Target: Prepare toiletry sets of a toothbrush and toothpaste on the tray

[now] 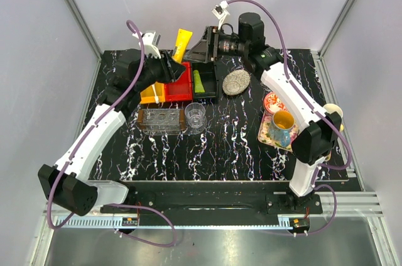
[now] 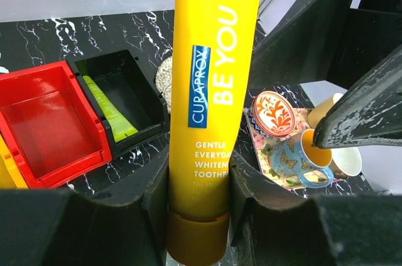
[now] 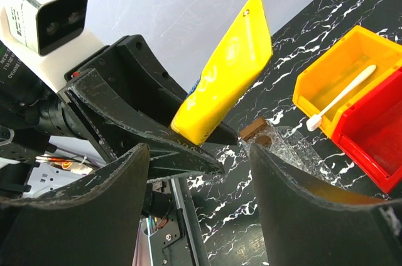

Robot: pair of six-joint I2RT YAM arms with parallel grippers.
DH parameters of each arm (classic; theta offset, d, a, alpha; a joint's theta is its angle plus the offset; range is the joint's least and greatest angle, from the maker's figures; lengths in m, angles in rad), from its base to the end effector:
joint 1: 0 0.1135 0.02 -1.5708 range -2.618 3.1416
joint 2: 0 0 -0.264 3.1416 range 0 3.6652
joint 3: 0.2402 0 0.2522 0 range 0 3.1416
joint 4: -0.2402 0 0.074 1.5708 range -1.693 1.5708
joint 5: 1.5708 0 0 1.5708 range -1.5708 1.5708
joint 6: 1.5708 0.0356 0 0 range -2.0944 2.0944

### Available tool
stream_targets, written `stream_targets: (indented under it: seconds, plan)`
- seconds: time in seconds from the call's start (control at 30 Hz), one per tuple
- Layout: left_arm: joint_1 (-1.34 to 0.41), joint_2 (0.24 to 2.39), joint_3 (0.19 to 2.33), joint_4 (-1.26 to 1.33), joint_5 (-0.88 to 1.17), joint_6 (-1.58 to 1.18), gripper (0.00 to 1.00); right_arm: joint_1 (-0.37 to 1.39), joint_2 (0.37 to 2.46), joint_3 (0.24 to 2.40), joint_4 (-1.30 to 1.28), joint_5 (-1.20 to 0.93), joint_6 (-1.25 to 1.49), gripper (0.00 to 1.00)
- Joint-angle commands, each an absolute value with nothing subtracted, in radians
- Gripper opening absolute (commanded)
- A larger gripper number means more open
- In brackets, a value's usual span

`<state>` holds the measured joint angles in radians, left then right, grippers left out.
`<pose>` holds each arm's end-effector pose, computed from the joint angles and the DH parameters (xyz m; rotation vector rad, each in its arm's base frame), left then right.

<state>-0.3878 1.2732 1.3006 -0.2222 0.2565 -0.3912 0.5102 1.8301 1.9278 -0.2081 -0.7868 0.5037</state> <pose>0.2671 -0.1189 0.4116 0.1896 1.8177 -0.7840 0.3578 0.2291 0.4414 -0.6525 1.7388 1.3883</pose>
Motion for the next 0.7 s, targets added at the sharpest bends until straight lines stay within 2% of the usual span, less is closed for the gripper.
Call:
stream_targets:
  seconds: [0.0,0.47,0.57,0.67]
  plan:
    - [-0.397,1.266,1.302,-0.132,0.261,-0.413,0.00,0.532,1.842,2.003,-0.190,-0.770,0.480,0.70]
    - [-0.403,1.266,1.307,-0.127,0.261,-0.408,0.00,0.560,1.888,2.056,-0.215,-0.758,0.456,0.65]
    - [-0.405,1.266,1.307,-0.124,0.264,-0.413,0.00,0.569,1.899,2.066,-0.222,-0.758,0.451,0.61]
    - [-0.405,1.264,1.304,-0.121,0.265,-0.414,0.00,0.577,1.907,2.079,-0.229,-0.756,0.443,0.53]
